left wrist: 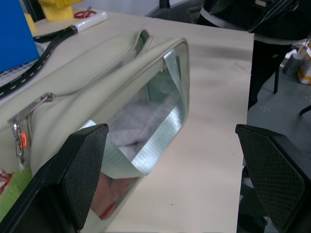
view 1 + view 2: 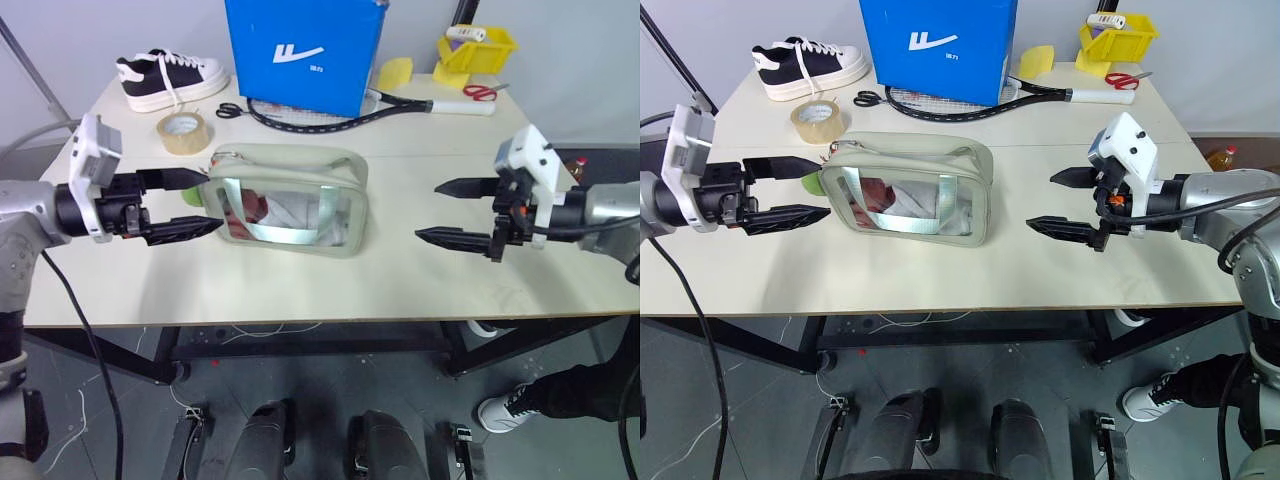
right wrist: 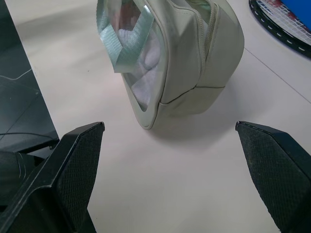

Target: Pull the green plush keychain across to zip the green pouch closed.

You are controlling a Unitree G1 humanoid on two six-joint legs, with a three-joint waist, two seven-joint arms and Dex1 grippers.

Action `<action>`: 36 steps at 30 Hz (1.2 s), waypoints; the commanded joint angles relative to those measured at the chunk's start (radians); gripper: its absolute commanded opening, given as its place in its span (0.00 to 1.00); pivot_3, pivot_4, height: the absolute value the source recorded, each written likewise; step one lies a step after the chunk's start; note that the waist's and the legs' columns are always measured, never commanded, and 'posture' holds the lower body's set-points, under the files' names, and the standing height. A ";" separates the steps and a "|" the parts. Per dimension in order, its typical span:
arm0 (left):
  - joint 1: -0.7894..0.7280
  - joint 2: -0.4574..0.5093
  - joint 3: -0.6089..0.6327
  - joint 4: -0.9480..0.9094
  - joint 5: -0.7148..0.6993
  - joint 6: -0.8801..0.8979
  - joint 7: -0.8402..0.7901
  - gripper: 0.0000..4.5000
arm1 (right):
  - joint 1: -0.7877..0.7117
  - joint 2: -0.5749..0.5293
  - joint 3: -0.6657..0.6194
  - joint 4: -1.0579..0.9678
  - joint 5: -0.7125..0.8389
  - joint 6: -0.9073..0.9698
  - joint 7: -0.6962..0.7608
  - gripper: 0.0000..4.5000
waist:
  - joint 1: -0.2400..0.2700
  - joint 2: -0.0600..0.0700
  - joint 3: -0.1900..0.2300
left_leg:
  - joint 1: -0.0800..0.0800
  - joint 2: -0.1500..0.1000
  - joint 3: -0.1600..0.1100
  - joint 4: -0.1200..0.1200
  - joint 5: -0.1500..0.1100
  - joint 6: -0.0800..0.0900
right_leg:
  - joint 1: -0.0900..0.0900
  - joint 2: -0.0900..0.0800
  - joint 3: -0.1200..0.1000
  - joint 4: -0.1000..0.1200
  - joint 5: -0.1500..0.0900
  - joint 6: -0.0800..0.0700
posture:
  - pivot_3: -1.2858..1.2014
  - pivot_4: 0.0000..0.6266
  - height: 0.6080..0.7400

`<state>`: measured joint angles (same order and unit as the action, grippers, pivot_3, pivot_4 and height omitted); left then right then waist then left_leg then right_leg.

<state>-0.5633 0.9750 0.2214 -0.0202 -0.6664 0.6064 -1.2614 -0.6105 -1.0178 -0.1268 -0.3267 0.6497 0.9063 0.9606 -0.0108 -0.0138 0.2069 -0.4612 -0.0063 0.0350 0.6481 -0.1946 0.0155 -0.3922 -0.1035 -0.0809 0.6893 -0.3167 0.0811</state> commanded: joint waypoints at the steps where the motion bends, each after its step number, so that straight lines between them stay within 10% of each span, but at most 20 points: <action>1: -0.022 0.020 0.039 -0.014 -0.024 0.030 0.019 0.99 | -0.035 -0.002 -0.018 -0.013 0.007 -0.017 -0.001 1.00 | 0.001 0.000 0.000 | 0.000 0.000 0.000 0.000 0.000 0.000 | 0.000 0.000 0.000 0.000 0.000 0.000 | 0.52 0.24 0.75; 29: -0.008 0.018 0.087 -0.031 -0.046 0.024 0.024 0.99 | -0.268 0.082 0.142 0.089 -0.071 -0.040 0.011 1.00 | -0.003 0.000 0.000 | 0.000 0.000 0.000 0.000 0.000 0.000 | -0.001 0.000 0.000 0.000 0.000 0.000 | 0.52 0.24 0.75; 36: -0.021 0.035 0.130 -0.014 -0.091 0.036 0.003 0.99 | -0.612 0.361 0.348 0.313 -0.170 -0.020 -0.012 1.00 | -0.009 0.000 0.000 | -0.001 0.000 0.001 -0.002 0.000 -0.001 | -0.003 0.001 0.000 0.001 0.000 0.000 | 0.52 0.24 0.75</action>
<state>-0.5920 0.9904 0.3179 -0.0229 -0.7525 0.6508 -1.2437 -1.1645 -0.6908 0.1972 -0.0644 0.5159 0.8980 0.9561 -0.0203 -0.0136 0.2070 -0.4618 -0.0060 0.0359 0.6461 -0.1939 0.0144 -0.3952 -0.1025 -0.0805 0.6899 -0.3166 0.0807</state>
